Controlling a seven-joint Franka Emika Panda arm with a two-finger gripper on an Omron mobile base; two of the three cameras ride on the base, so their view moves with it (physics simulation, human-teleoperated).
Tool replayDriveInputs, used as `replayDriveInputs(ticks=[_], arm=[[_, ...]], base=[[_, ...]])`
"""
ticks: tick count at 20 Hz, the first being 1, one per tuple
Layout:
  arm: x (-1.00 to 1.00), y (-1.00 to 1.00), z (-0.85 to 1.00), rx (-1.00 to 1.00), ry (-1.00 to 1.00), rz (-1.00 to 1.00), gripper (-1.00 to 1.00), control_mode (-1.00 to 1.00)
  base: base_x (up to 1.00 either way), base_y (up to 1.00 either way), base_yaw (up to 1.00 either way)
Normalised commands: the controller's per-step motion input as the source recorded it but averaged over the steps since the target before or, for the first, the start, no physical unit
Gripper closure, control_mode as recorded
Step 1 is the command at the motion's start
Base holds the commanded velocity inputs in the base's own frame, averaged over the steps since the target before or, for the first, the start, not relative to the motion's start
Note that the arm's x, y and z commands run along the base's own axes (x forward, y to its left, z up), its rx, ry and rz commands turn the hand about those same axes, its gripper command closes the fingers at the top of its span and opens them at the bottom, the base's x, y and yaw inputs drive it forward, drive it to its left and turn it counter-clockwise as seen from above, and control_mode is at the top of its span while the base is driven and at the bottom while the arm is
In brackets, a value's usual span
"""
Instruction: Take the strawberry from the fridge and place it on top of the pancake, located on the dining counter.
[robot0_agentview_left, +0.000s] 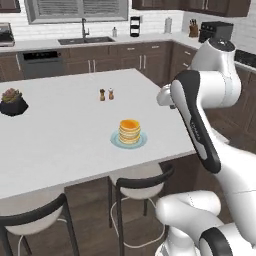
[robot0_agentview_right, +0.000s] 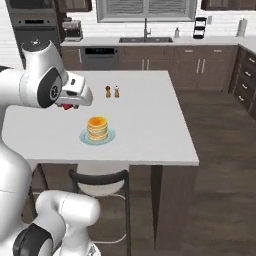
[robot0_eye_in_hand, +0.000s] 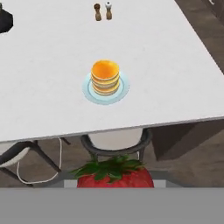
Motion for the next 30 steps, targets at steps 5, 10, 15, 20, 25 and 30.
replayDriveInputs(ticks=[5, 10, 15, 20, 25, 30], arm=[[0.0, 0.0, 0.0, 0.0, 0.0, 0.0, 1.0, 1.0], [0.0, 0.0, 0.0, 0.0, 0.0, 0.0, 1.0, 1.0], [0.0, 0.0, 0.0, 0.0, 0.0, 0.0, 1.0, 1.0], [0.0, 0.0, 0.0, 0.0, 0.0, 0.0, 1.0, 1.0], [0.0, 0.0, 0.0, 0.0, 0.0, 0.0, 1.0, 1.0], [0.0, 0.0, 0.0, 0.0, 0.0, 0.0, 1.0, 1.0]], base=[[0.56, -0.05, 0.42], [0.57, -0.34, 0.38], [0.13, -0.79, 0.26], [0.05, -0.9, 0.12], [0.48, -0.82, 0.0], [0.85, -0.7, -0.16]])
